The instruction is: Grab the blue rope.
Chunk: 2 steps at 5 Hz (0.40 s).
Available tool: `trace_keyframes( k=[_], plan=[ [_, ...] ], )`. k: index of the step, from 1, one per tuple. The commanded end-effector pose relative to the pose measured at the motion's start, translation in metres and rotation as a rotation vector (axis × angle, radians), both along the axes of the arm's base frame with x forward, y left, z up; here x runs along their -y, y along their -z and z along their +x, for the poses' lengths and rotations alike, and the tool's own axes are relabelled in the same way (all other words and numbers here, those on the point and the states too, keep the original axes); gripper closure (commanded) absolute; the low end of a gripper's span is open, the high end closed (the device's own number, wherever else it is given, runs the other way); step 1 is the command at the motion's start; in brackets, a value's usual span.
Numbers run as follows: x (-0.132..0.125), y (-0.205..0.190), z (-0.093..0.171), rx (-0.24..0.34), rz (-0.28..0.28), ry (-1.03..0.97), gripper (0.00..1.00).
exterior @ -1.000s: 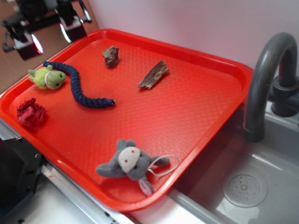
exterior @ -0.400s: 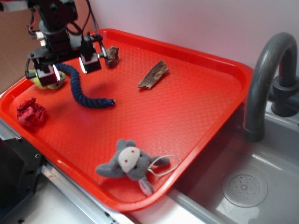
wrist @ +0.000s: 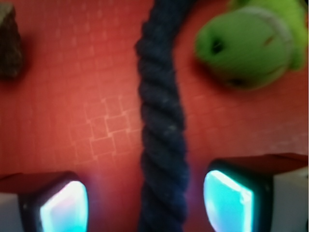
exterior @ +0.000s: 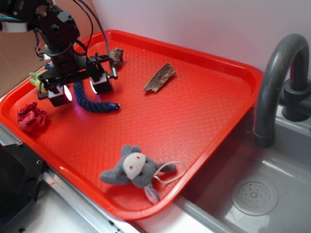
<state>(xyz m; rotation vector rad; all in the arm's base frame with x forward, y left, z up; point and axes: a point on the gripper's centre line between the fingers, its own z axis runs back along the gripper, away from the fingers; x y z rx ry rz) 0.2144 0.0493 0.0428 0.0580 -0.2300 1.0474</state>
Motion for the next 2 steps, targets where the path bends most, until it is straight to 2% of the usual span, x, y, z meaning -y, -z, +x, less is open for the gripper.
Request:
trace_keyframes(
  k=[1, 2],
  plan=[
    [-0.0058, 0.0133, -0.0034, -0.027, 0.040, -0.005, 0.74],
    [-0.0050, 0.0155, -0.0058, -0.031, 0.044, -0.013, 1.00]
  ],
)
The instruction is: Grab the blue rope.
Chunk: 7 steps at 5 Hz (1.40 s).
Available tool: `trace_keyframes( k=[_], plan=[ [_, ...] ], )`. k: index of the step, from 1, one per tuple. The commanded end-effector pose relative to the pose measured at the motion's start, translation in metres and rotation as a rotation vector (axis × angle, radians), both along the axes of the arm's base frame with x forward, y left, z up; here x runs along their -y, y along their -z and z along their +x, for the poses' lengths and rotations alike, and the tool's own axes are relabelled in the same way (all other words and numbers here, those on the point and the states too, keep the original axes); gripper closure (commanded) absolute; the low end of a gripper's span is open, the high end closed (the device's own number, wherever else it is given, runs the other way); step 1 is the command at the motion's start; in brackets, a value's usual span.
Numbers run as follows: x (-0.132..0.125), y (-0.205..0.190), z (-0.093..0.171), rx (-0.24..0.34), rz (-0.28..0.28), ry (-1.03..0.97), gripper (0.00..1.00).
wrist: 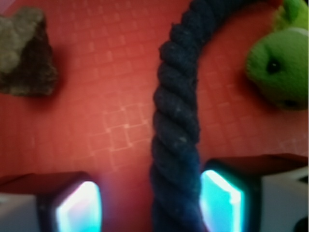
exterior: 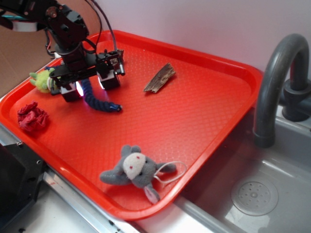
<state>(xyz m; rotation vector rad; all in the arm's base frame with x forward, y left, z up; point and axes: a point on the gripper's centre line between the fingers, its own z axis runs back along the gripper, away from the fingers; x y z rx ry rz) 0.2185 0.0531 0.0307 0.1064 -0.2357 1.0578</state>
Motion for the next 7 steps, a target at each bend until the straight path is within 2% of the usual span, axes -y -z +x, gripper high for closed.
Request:
trace_keyframes(
  k=[1, 2, 4, 5, 6, 7],
  plan=[
    [-0.001, 0.003, -0.012, -0.016, 0.010, 0.002, 1.00],
    [-0.002, -0.001, -0.013, -0.010, 0.027, 0.018, 1.00],
    [0.008, -0.087, -0.015, -0.015, 0.008, 0.184, 1.00],
    [0.022, -0.136, -0.015, -0.176, -0.124, 0.424, 1.00],
    [0.046, -0.175, -0.028, -0.204, -0.041, 0.667, 1.00],
    [0.055, -0.218, -0.052, -0.107, -0.015, 0.898, 1.00]
  ],
)
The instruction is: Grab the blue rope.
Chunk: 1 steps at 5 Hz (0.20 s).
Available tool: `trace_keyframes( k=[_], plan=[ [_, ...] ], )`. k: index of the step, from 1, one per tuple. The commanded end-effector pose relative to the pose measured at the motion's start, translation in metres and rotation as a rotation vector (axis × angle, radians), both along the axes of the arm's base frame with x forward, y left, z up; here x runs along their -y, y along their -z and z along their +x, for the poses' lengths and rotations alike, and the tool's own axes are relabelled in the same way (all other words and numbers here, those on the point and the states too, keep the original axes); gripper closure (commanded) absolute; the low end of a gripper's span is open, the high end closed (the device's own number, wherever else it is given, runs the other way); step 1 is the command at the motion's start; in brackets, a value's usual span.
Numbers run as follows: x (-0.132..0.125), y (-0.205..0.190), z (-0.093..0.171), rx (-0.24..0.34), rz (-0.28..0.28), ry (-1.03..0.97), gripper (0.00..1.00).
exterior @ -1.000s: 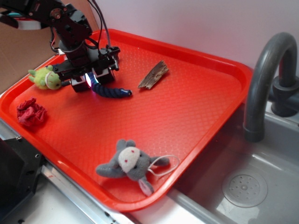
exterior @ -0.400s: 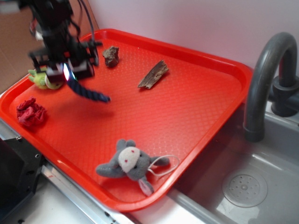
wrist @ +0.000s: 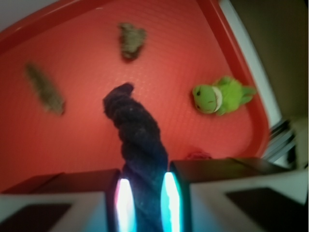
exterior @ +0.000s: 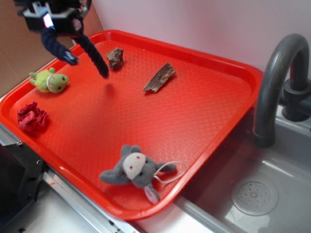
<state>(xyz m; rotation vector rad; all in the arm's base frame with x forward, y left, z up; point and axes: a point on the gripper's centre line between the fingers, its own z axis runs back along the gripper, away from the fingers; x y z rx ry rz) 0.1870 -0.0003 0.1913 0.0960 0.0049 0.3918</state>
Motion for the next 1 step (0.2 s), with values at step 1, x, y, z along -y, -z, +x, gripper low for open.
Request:
trace_keyframes(
  k=[1],
  plan=[
    [-0.0037, -0.0631, -0.0260, 0.219, -0.125, 0.198, 1.00]
  ],
)
